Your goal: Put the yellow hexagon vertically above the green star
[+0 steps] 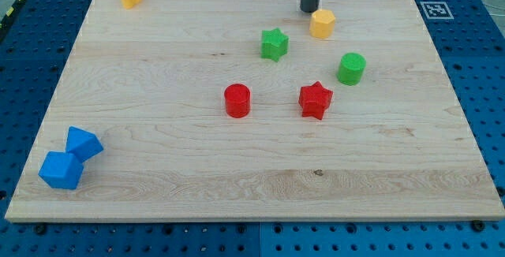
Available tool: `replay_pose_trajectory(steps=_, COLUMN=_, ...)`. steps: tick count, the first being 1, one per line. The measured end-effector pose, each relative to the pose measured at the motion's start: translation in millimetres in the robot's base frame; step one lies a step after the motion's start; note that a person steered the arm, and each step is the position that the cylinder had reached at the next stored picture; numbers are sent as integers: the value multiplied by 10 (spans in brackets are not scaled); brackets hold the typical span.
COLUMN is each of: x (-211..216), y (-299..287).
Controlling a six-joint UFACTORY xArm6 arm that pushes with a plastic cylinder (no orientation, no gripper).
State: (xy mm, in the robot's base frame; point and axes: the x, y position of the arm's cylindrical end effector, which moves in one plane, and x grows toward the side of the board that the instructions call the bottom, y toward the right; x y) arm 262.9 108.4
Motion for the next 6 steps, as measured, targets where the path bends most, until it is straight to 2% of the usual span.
replay_pose_trajectory(steps=2, x=196, y=768)
replay_pose_trajectory(steps=3, x=505, y=1157)
replay_pose_trajectory(steps=4, x=682, y=1132)
replay_pose_trajectory(steps=5, x=636, y=644)
replay_pose_trajectory(steps=6, x=593, y=397)
